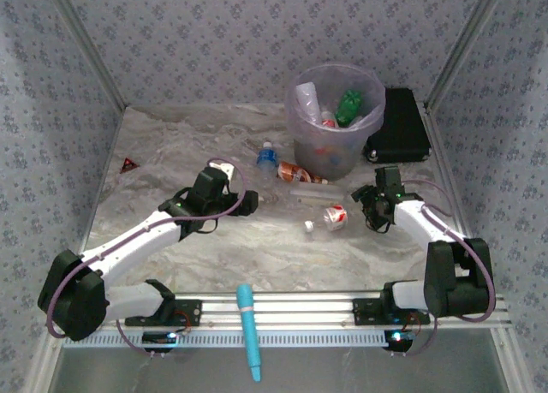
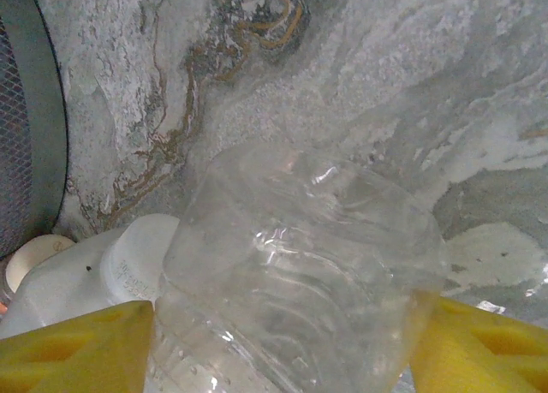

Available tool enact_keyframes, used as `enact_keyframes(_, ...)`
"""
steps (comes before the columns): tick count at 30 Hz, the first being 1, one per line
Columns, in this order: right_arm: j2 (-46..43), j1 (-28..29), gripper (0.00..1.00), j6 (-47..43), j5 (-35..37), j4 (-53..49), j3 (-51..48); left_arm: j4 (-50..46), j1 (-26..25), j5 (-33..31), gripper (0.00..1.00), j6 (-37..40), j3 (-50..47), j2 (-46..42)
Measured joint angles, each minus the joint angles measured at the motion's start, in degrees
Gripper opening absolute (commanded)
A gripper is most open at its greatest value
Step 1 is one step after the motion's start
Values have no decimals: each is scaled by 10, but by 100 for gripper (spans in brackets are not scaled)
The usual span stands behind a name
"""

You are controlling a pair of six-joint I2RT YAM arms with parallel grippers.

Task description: Put the plastic bottles in the bin

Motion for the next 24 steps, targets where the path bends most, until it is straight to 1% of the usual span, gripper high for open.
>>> enact_keyframes(5,-4,0,68,0,6,2,0,-1,0,-2,100,0,-3,0)
enact_keyframes(8,-24,0,67,-2,17,-6,-2,-1,0,-3,100,0,-3,-3)
enact_keyframes(13,-105,0,65,-12,48,-51,7,-1,0,-7,100,0,-3,-12)
enact_keyframes(20,-209,5,61,-59,106,-128,73,-1,0,-7,100,0,-3,-12)
enact_keyframes(24,-245,17,62,-107,148,-178,139,-2,1,-7,100,0,-3,-10)
